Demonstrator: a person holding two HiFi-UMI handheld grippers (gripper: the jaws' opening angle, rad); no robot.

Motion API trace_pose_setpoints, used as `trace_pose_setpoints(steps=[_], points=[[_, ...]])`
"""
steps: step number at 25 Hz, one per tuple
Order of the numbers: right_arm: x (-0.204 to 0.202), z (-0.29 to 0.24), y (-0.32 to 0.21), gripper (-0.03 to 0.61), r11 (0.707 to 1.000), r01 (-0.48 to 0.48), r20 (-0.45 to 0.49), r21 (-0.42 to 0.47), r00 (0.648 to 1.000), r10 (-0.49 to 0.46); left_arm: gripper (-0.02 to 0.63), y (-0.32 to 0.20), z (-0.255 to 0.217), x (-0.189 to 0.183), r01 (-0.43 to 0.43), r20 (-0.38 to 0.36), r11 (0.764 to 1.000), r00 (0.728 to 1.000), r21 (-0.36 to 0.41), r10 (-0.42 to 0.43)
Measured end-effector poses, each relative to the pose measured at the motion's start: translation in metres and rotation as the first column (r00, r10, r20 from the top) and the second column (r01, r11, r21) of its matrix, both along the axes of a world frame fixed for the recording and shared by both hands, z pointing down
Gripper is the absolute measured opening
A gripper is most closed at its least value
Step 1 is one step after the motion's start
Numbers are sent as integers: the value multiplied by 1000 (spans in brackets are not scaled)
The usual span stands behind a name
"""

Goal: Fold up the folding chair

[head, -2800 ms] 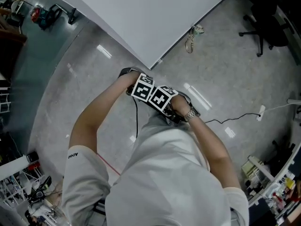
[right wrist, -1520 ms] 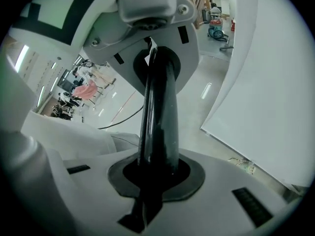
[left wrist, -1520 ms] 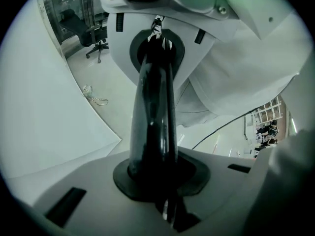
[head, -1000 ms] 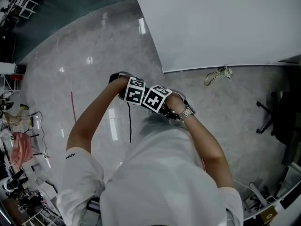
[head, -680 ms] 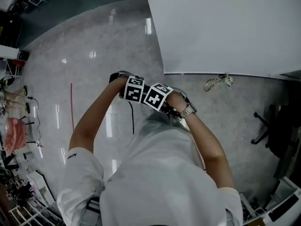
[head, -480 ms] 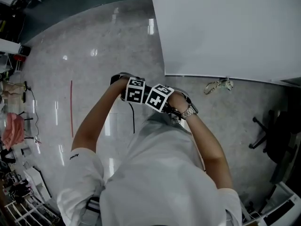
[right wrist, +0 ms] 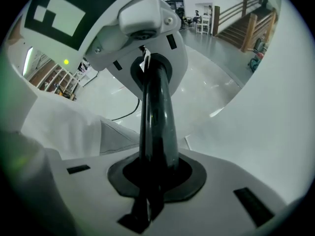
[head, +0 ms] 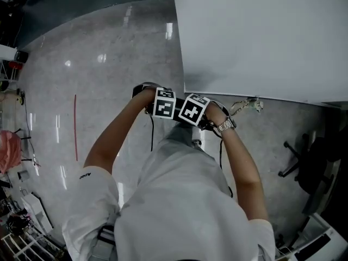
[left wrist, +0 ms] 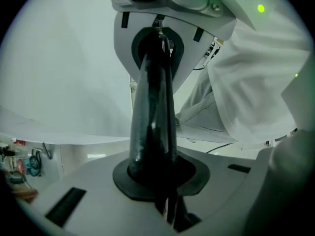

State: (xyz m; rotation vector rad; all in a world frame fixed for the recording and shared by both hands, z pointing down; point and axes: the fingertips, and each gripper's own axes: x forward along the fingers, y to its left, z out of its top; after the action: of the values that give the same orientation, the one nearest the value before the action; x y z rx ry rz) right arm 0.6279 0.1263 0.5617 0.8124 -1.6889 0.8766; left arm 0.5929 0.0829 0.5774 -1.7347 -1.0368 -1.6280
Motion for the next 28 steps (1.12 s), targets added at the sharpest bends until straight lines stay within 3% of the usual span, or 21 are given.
trace_pose_setpoints(steps=[4, 9, 12, 18, 22, 28], points=[[24, 2, -17, 78, 999, 22, -40, 37, 999, -20, 55, -15, 4, 15, 36, -3, 999, 999, -11, -36], [76, -12, -22, 202, 993, -65, -53, 100, 996, 70, 57, -32, 7, 39, 52, 16, 998, 999, -24, -52], [95, -18, -25, 213, 986, -112, -55, 123, 991, 119, 57, -40, 8, 48, 64, 22, 997, 998, -32, -64], [130, -34, -41, 221, 968, -138, -165, 209, 971, 174, 61, -66, 14, 68, 108, 15, 993, 994, -38, -107], [168, -66, -41, 219, 927, -234, -198, 292, 934, 298, 63, -84, 20, 86, 120, 27, 992, 993, -42, -119], [201, -92, -35, 217, 833, -418, -125, 361, 864, 488, 67, -98, 18, 99, 116, 23, 992, 993, -38, -115]])
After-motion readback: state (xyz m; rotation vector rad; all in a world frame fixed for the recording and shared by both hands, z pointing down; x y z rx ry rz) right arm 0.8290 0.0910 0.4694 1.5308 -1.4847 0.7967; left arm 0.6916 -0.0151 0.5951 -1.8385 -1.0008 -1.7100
